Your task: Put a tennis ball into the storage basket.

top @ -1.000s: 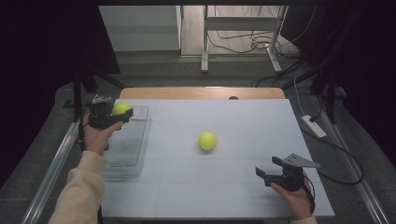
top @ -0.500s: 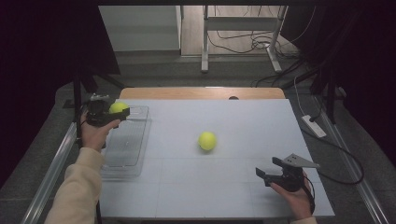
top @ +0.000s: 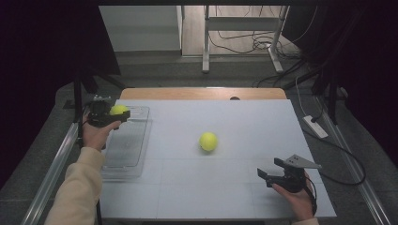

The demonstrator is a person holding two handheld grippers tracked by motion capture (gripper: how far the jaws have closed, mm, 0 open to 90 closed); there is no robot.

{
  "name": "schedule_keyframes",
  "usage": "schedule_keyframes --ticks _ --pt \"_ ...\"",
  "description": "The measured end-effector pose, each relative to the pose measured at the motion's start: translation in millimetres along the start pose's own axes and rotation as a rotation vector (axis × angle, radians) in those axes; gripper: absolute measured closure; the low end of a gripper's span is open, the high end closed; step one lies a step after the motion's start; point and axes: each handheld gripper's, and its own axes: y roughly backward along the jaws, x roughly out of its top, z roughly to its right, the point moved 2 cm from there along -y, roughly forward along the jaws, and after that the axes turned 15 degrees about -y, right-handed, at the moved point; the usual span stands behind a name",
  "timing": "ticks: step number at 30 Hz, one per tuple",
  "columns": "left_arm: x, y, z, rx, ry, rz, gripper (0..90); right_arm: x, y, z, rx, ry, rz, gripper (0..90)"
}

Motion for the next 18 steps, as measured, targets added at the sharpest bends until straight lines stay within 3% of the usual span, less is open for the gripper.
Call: schedule_keyframes --ticks 18 --pt "-4.1 -14.5 -0.2 0.009 -0.027 -0.057 27.1 -0.8 -0.6 0.4 -0.003 0.003 -0.004 13.3"
